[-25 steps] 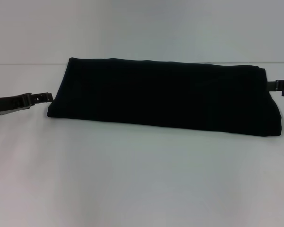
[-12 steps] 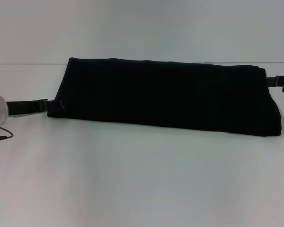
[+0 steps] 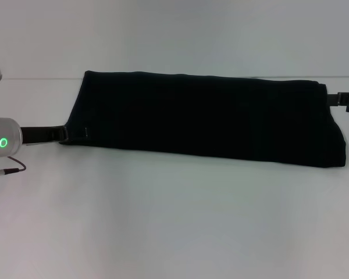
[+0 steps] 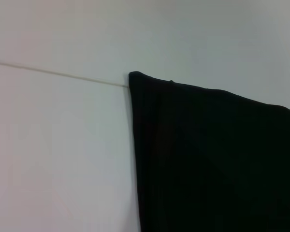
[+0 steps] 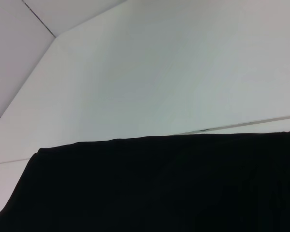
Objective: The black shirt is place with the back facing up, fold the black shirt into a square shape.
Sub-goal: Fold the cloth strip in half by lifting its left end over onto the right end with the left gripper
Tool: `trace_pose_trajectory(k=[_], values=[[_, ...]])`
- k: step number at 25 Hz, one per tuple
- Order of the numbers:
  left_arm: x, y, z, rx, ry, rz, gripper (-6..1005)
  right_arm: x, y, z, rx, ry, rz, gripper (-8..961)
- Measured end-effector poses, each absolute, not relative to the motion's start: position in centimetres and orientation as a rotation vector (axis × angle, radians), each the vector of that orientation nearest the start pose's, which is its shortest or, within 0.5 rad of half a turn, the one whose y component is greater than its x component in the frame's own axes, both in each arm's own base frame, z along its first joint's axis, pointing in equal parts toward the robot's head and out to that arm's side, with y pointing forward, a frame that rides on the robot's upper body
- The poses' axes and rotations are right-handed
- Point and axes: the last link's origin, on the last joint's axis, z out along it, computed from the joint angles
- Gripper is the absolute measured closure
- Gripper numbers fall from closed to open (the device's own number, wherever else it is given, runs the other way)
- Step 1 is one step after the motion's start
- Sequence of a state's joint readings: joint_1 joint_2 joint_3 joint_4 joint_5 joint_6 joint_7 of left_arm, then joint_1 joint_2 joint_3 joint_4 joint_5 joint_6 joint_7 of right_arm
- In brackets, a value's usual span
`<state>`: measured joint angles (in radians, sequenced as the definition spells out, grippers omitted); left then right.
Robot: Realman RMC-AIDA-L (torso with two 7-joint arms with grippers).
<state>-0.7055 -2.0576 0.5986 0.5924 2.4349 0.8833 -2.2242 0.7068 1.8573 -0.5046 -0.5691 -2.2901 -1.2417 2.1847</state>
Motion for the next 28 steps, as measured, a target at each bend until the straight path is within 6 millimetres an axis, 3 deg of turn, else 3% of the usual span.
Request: trace_pose_trajectory(k=[7, 13, 23, 28], values=[[-31.06, 41.77, 1.66, -1.974, -1.424, -0.264, 176, 30.46, 41.54, 9.78, -2.090, 1.480, 0.484, 164], [-31.12, 41.86, 1.81, -1.967, -1.416, -0.261, 360, 30.57, 41.47, 9.78, -2.087, 1.482, 0.483, 165], [-31.59, 42.02, 2.03, -1.947, -1.392, -0.213, 564, 30.73, 41.35, 9.78, -2.086, 1.483, 0.481, 165], [-31.65, 41.99, 1.99, -1.947, -1.392, -0.208, 757, 30.68, 41.41, 9.93, -2.085, 1.476, 0.481, 165]])
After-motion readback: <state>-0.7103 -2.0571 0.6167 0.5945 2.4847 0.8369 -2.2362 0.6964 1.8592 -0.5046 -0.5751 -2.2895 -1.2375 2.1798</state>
